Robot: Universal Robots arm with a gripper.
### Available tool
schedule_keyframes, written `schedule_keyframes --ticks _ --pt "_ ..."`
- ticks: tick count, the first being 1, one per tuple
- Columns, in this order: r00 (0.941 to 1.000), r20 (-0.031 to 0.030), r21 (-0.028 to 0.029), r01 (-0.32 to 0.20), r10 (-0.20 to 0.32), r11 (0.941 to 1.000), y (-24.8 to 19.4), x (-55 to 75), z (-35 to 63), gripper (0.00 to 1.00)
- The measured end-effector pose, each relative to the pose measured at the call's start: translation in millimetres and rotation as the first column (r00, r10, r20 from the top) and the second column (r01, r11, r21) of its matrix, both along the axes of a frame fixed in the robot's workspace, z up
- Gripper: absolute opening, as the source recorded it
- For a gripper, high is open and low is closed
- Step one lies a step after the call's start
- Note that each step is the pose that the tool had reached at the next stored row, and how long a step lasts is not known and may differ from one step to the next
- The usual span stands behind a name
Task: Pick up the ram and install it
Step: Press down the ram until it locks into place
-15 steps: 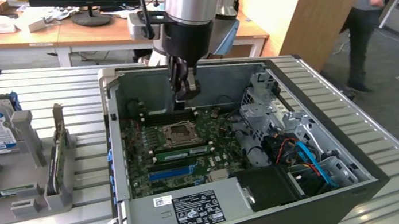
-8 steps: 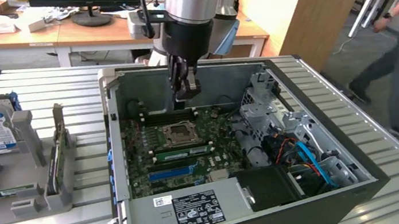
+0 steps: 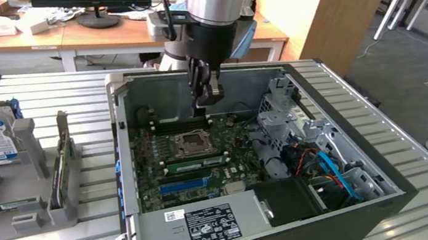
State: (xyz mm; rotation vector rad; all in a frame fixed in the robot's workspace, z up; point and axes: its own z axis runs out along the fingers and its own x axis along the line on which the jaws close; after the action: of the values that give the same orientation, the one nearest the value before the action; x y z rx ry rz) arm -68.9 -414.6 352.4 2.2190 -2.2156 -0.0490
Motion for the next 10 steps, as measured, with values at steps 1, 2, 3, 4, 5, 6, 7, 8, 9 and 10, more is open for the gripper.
schedule_keyframes --ticks 1,2,3,4,5,6,7,8,9,10 --pt "1.0 0.0 0.0 0.0 0.0 1.0 0.0 2.4 0.0 0.11" --pt "1.0 0.0 0.0 0.0 0.0 1.0 0.0 4.9 0.0 0.11" --pt "1.0 0.0 0.0 0.0 0.0 1.0 0.0 7.5 0.0 0.11" --pt "1.0 0.0 0.0 0.0 0.0 1.0 0.0 10.3 0.0 0.11" --pt "1.0 0.0 0.0 0.0 0.0 1.0 0.0 12.7 0.0 0.11" --pt "1.0 0.0 0.0 0.0 0.0 1.0 0.0 15.0 0.0 0.11" --pt "1.0 0.0 -0.0001 0.0 0.0 1.0 0.0 17.4 0.0 0.11" --pt "1.0 0.0 0.0 0.0 0.0 1.0 0.0 19.7 0.0 0.11" --pt "1.0 -0.0001 -0.0001 0.0 0.0 1.0 0.0 22.1 0.0 0.11" --pt "1.0 0.0 0.0 0.0 0.0 1.0 0.0 24.4 0.0 0.11"
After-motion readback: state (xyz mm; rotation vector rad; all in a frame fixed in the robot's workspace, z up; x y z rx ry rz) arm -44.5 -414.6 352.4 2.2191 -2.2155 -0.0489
